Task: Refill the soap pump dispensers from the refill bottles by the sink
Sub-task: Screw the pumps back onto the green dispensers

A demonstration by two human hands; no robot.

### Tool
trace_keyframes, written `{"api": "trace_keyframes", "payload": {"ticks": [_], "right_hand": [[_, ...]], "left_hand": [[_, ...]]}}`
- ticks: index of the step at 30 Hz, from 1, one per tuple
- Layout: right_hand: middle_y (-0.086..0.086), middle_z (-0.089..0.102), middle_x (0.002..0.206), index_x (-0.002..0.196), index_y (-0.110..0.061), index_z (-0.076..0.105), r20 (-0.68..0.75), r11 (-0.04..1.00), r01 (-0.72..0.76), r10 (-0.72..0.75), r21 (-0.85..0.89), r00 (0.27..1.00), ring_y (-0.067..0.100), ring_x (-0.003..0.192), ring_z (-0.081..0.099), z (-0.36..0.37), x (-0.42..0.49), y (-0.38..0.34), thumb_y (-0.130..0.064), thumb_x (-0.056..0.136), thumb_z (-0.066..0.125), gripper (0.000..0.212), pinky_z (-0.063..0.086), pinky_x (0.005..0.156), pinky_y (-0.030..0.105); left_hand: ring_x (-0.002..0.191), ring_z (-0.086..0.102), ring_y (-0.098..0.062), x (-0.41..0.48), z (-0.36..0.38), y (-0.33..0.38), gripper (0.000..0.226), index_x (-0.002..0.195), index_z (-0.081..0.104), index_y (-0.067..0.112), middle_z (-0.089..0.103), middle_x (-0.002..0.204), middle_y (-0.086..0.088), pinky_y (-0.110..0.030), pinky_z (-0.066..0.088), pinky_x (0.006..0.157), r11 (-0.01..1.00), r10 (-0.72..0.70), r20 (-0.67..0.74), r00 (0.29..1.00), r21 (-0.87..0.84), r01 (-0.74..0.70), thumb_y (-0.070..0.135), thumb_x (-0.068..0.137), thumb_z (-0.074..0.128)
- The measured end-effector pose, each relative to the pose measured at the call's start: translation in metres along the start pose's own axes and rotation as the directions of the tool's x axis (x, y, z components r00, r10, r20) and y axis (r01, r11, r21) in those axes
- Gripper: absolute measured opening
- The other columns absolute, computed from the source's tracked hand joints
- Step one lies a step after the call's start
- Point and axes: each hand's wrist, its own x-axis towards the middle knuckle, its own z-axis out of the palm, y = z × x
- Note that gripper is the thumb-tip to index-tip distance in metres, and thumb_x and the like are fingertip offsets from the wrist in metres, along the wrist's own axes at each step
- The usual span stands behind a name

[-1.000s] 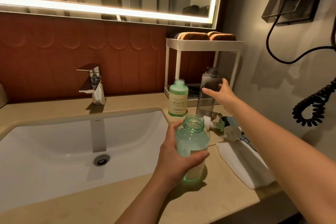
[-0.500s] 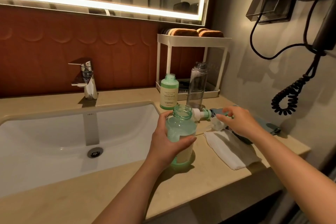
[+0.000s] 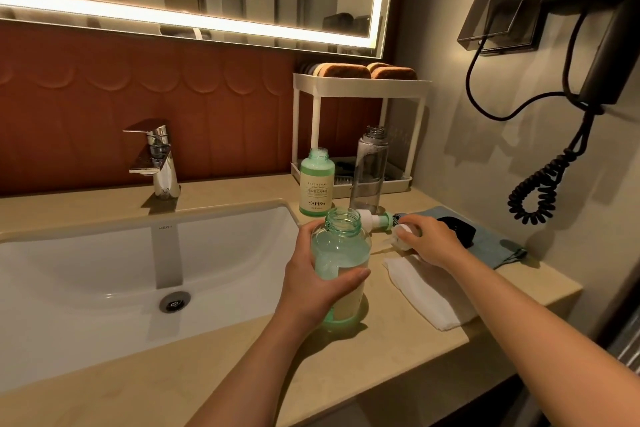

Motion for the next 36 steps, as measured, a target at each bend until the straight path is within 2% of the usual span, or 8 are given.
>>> {"api": "trace_keyframes", "payload": {"ticks": [5,9,14,18,20,26,31,36], "right_hand": [[0.007,0.062,0.116,0.117,-0.017,0.062,-0.089,0.991,-0.018,0.030,0.129,0.996,0.019,0.100,0.053,0.006,0.005,0.004,-0.028,0.091,0.057,0.028,0.051,0.087,0.039],[0.011,0.061,0.118,0.118,-0.009,0.063,-0.259,0.931,0.013,0.088,0.365,0.962,0.020,0.101,0.053,0.004,0.000,0.005,-0.020,0.091,0.058,0.030,0.051,0.088,0.040],[0.004,0.059,0.111,0.119,-0.008,0.062,-0.470,0.790,0.175,0.158,0.588,0.868,0.018,0.099,0.055,-0.018,-0.008,-0.011,-0.015,0.090,0.059,0.030,0.053,0.071,0.028],[0.000,0.058,0.112,0.119,-0.009,0.063,-0.541,0.737,0.255,0.174,0.626,0.823,0.019,0.105,0.056,-0.042,-0.012,-0.024,-0.017,0.089,0.061,0.031,0.056,0.078,0.034],[-0.002,0.060,0.111,0.118,-0.011,0.064,-0.572,0.751,0.305,0.115,0.585,0.812,0.018,0.107,0.057,-0.053,-0.015,-0.029,-0.019,0.088,0.063,0.031,0.054,0.086,0.037],[-0.012,0.056,0.112,0.123,-0.015,0.060,-0.647,0.844,0.480,-0.231,0.238,0.726,0.004,0.103,0.051,-0.080,-0.040,-0.057,-0.022,0.089,0.061,0.035,0.041,0.080,0.008],[0.001,0.061,0.119,0.123,-0.013,0.059,-0.631,0.811,0.585,-0.439,0.028,0.639,0.016,0.105,0.055,-0.084,-0.053,-0.073,-0.022,0.089,0.061,0.035,0.052,0.082,0.030],[0.007,0.064,0.116,0.118,-0.008,0.062,-0.535,0.691,0.689,-0.676,-0.219,0.507,0.021,0.104,0.060,-0.081,-0.066,-0.089,-0.022,0.087,0.059,0.034,0.052,0.086,0.033]], "left_hand": [[0.112,0.050,-0.011,0.000,0.000,0.000,0.072,0.116,0.036,0.039,0.050,0.125,0.007,-0.010,0.043,0.080,1.000,0.000,0.004,1.000,-0.002,0.000,0.023,0.064,0.083],[0.113,0.051,-0.013,0.000,0.000,-0.001,0.076,0.123,0.035,0.034,0.051,0.126,0.005,-0.009,0.044,0.079,1.000,0.003,0.004,1.000,-0.002,-0.003,0.022,0.064,0.082],[0.112,0.051,-0.013,0.001,-0.001,-0.002,0.077,0.124,0.036,0.032,0.051,0.125,0.006,-0.007,0.045,0.077,1.000,0.007,-0.003,1.000,-0.003,-0.007,0.023,0.064,0.082],[0.111,0.051,-0.012,0.000,0.000,-0.002,0.075,0.123,0.036,0.033,0.051,0.124,0.006,-0.006,0.045,0.075,1.000,0.007,-0.001,1.000,-0.001,-0.007,0.022,0.064,0.082],[0.111,0.051,-0.012,0.000,0.000,-0.002,0.075,0.123,0.036,0.033,0.051,0.124,0.006,-0.006,0.045,0.074,1.000,0.012,0.001,1.000,-0.004,-0.012,0.023,0.064,0.083],[0.110,0.052,-0.012,0.001,0.000,-0.002,0.078,0.123,0.037,0.033,0.052,0.123,0.005,-0.006,0.046,0.074,1.000,0.011,-0.005,1.000,-0.006,-0.011,0.026,0.062,0.084],[0.109,0.052,-0.012,0.000,0.001,-0.002,0.079,0.123,0.037,0.032,0.051,0.124,0.003,-0.009,0.045,0.074,1.000,0.006,-0.006,1.000,-0.009,-0.007,0.033,0.060,0.084],[0.106,0.053,-0.006,0.000,0.001,0.000,0.072,0.113,0.039,0.039,0.053,0.119,0.011,-0.009,0.047,0.075,1.000,0.009,0.000,1.000,-0.020,-0.009,0.040,0.053,0.078]]}}
